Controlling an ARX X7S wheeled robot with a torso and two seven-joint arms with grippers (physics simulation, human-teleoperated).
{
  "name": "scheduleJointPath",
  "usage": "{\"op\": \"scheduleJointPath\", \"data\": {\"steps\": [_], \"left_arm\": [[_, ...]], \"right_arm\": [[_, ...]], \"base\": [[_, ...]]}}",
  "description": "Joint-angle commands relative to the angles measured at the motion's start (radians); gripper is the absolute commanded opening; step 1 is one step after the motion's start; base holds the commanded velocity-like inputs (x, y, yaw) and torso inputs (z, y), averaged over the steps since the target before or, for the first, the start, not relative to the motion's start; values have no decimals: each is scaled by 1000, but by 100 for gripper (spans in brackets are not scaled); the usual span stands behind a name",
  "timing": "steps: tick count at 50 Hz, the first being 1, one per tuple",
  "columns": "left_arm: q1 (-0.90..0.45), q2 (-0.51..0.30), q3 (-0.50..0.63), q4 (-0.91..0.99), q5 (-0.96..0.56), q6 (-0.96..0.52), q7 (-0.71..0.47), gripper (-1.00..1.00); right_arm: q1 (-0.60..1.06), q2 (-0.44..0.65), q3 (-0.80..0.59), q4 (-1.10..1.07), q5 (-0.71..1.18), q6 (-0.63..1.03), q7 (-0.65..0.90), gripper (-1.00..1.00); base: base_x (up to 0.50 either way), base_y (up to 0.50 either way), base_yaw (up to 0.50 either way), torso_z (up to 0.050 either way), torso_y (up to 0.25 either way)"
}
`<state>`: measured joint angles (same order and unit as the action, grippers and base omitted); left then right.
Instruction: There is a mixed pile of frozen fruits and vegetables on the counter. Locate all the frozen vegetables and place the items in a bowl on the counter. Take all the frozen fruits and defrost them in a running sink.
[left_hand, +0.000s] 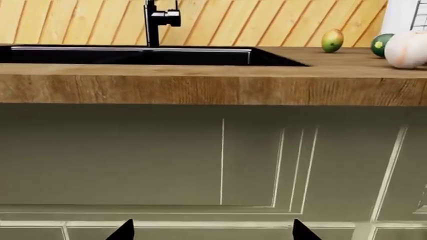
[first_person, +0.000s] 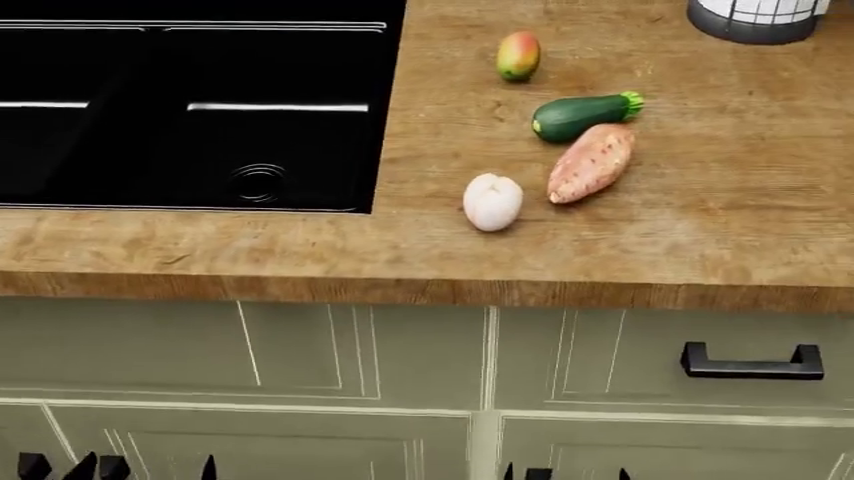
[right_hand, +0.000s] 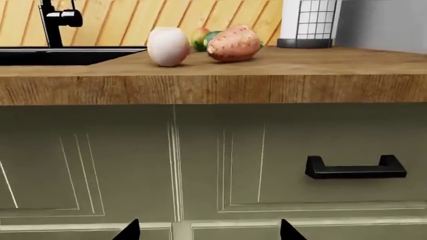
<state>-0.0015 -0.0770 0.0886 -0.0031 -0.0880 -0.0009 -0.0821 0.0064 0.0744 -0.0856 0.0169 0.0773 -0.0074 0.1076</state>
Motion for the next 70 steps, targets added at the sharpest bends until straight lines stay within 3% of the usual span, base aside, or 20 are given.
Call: {"op": "scheduleJointPath", "data": {"steps": [1,16,49,70], "left_arm": [[-5,-12,17,-4,-14,1,-15,100],[-1,-30,33,0,-40,8,-27,100],[0,-60,66,15,-62,13,-56,100],[-3,-75,84,18,-66,24,-71,100]], "right_arm": [[1,13,-14,3,14,-11,17,100],[2,30,-41,4,19,-23,31,100],[6,56,-75,6,29,-39,74,100],[4,70,-92,3,31,-50,96,100]], "base": [[215,-500,0,0,0],[270,-433,0,0,0],[37,-27,0,0,0],[0,0,0,49,0]]}}
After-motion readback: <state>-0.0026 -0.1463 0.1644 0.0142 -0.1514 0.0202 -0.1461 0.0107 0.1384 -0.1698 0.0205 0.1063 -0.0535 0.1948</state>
